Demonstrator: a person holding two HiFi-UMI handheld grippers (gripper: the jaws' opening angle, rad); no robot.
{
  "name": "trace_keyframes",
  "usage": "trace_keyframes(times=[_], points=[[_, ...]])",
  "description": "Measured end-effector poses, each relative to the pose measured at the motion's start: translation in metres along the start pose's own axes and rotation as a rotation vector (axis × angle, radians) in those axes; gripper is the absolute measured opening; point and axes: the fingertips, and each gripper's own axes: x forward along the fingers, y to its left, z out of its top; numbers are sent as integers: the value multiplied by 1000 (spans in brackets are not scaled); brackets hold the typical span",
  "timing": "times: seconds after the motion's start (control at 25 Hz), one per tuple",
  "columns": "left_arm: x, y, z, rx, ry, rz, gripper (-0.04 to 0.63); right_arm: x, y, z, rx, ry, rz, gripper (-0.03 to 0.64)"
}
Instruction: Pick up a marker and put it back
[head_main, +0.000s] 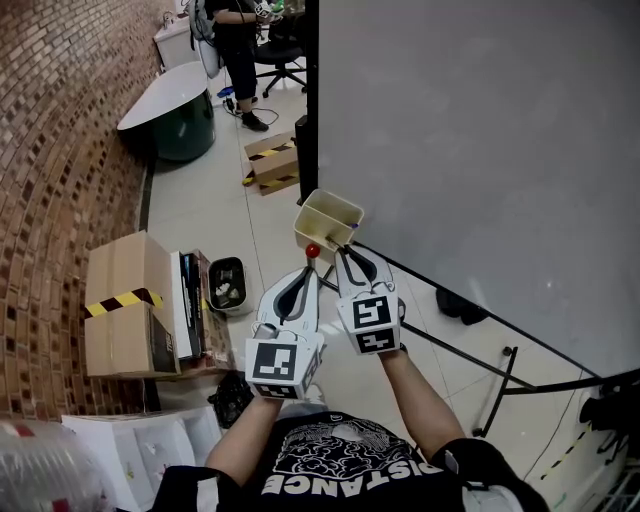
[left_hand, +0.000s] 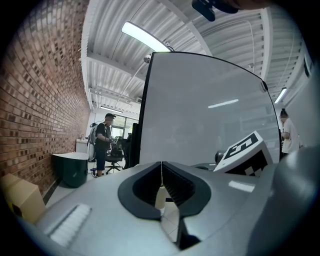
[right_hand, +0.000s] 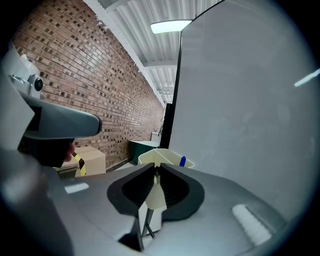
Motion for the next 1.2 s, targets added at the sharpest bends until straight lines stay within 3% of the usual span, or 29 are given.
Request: trace_keyframes(times=[0.6,1.2], points=[[-3,5,-4,-3,6,15,5,3,3,-10,26,-9,4,34],[-32,-30,8,11,-38,13,5,-71,2,27,72,-156,-9,34]])
